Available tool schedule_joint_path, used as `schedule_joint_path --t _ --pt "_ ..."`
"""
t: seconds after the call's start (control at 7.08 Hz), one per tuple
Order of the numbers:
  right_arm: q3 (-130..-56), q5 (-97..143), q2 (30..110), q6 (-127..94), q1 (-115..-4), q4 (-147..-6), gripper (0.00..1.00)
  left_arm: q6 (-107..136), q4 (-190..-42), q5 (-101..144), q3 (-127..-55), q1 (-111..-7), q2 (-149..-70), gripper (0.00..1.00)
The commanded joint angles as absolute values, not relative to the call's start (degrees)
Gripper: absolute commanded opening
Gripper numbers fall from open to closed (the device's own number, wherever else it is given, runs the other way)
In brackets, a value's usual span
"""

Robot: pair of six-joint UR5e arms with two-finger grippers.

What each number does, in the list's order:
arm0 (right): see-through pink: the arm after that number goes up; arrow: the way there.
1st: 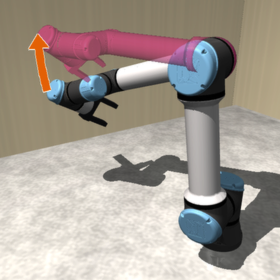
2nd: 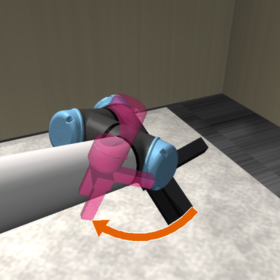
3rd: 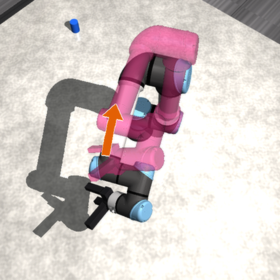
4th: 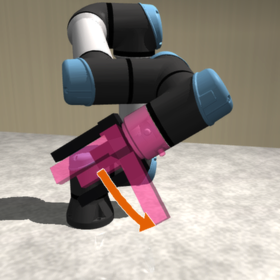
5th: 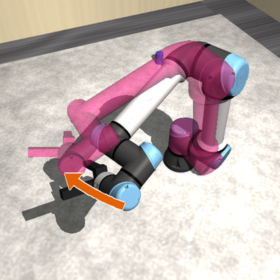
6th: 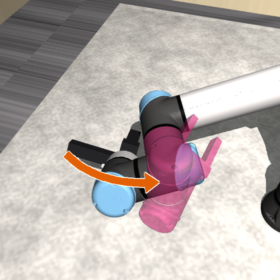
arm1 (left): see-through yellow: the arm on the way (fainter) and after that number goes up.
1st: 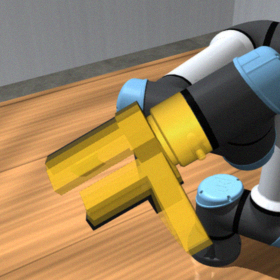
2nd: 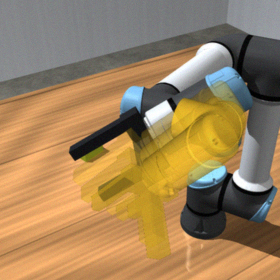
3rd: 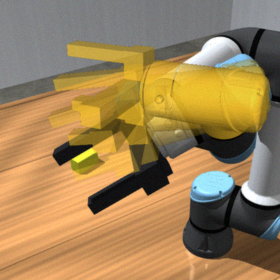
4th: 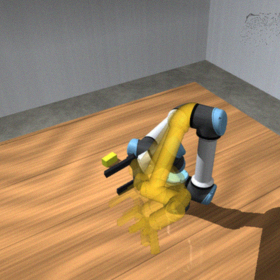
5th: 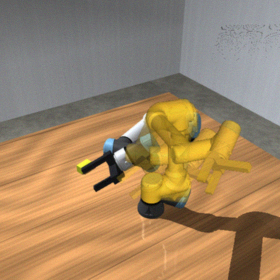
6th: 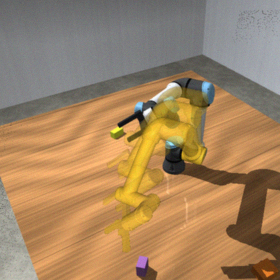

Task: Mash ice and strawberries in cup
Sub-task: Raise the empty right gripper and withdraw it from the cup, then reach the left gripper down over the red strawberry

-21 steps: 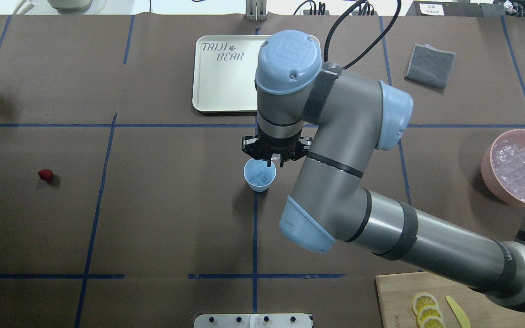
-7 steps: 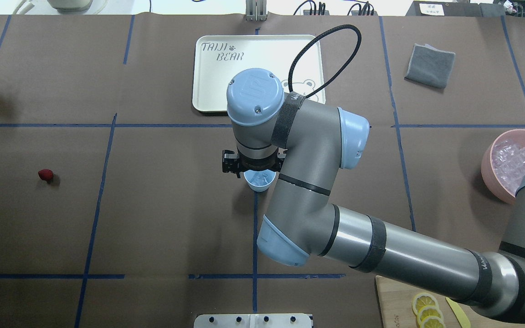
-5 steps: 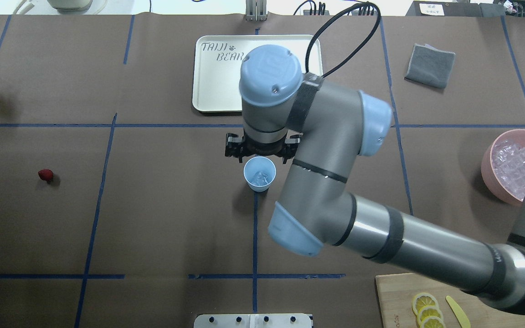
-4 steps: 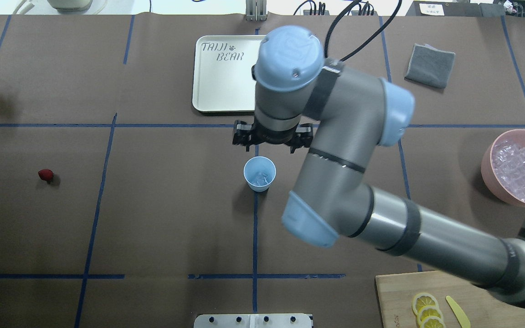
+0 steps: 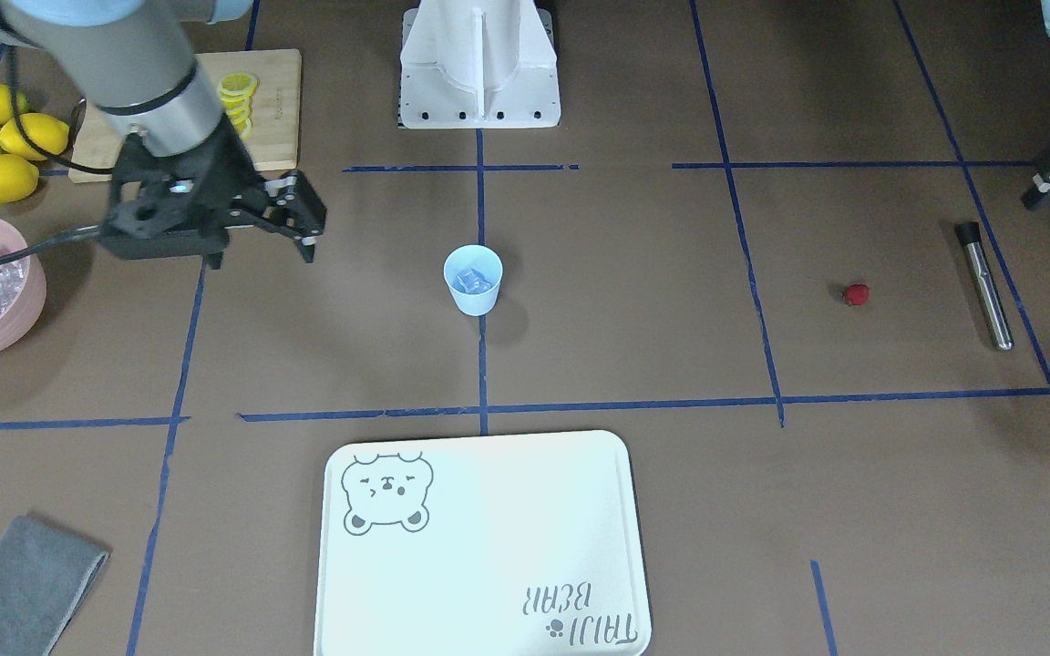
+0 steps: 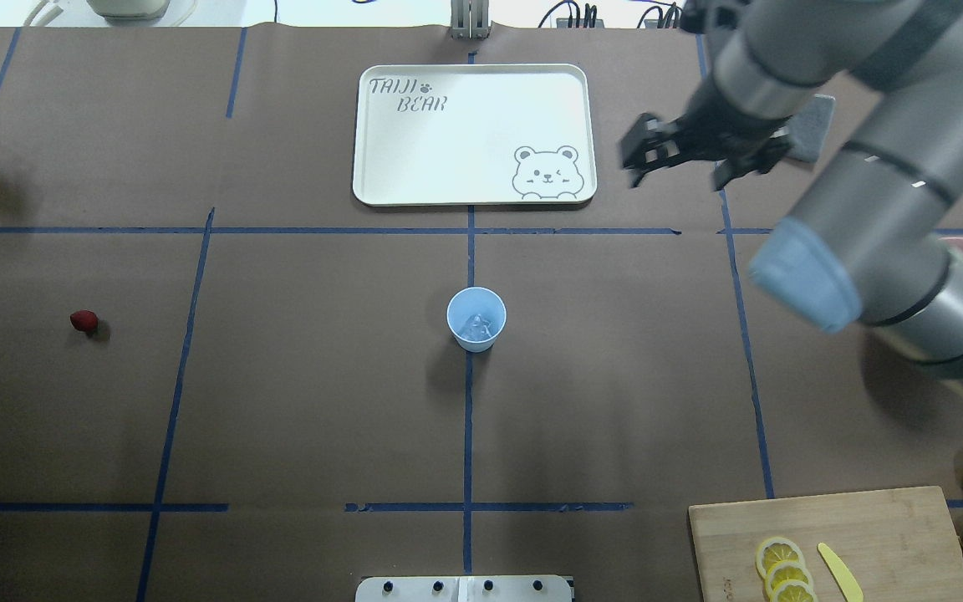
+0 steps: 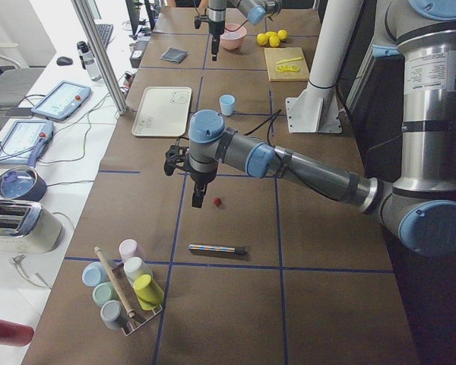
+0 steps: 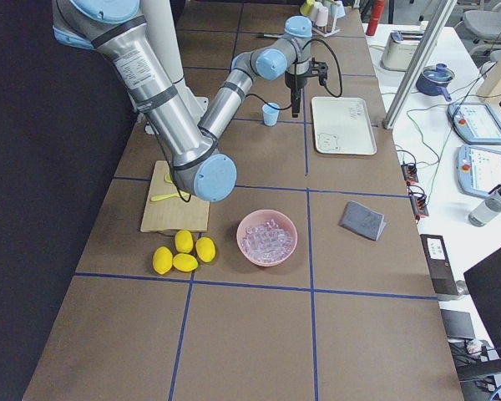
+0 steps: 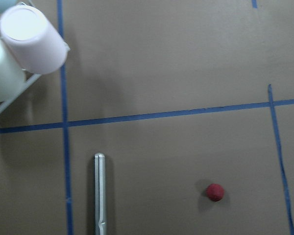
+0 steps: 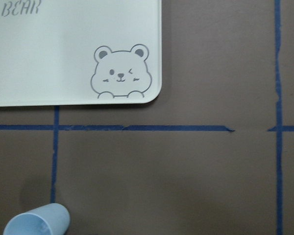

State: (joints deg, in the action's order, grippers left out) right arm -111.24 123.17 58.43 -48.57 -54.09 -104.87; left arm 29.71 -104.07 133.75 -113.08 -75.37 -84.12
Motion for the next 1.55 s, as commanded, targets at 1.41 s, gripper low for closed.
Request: schedule_joint_path --t 1.41 --pt "-98.09 136.31 92.46 15.29 -92.46 -93.52 0.99 62.92 -126.63 108.56 -101.98 -45.28 -85.59 0.98"
